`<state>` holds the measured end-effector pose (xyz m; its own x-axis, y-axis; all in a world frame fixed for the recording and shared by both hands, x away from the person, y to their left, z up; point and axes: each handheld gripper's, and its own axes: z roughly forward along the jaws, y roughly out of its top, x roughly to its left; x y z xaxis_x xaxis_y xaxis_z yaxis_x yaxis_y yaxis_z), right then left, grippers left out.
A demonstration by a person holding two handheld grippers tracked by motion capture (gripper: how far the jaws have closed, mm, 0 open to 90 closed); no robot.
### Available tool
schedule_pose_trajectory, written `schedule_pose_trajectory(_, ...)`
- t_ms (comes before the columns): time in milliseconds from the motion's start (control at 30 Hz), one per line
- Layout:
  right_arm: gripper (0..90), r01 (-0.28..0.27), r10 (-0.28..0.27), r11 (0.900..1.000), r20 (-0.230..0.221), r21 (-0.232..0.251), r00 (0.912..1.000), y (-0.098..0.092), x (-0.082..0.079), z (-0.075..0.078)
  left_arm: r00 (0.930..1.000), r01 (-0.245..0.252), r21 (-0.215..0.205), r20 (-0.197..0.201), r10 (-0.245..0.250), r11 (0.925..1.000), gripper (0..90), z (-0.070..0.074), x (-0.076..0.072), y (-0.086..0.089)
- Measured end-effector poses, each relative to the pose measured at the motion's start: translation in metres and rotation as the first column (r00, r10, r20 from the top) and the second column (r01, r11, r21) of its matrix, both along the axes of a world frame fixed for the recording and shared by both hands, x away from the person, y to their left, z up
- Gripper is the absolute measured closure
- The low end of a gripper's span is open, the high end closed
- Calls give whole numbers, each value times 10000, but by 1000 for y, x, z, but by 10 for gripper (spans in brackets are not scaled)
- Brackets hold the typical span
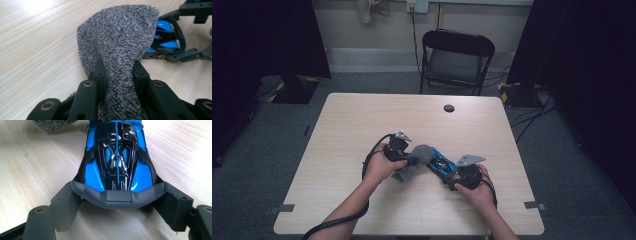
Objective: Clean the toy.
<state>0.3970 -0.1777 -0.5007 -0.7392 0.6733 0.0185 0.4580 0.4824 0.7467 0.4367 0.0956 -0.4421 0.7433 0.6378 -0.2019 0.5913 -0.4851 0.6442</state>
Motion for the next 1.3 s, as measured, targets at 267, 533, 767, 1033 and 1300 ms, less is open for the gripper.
schedule_pose_trajectory(267, 253, -30, 31, 10000, -137, 62, 9999, -1, 2, 1, 9988, 485, -116, 97, -484, 9988, 711, 0, -15, -6)
schedule_pose_trajectory(533, 255, 108, -99, 9997, -384, 238, 9992, -1, 2, 2, 9937, 1123, -101, 57, -1122, 9936, 712, -2, -29, -18)
schedule_pose_trajectory(767, 255, 196, -164, 9988, -707, 456, 9974, -2, 5, 4, 9836, 1804, 169, -83, -1803, 9834, 714, -2, -38, -31)
schedule_pose_trajectory(1033, 256, 181, -146, 9990, -840, 414, 9964, -2, 6, 5, 9823, 1861, 507, -324, -1846, 9812, 715, -11, -33, -47)
schedule_pose_trajectory(1300, 256, 198, -163, 9991, -895, 374, 9959, -2, 5, 6, 9882, 1531, 846, -244, -1515, 9846, 718, -18, -26, -45)
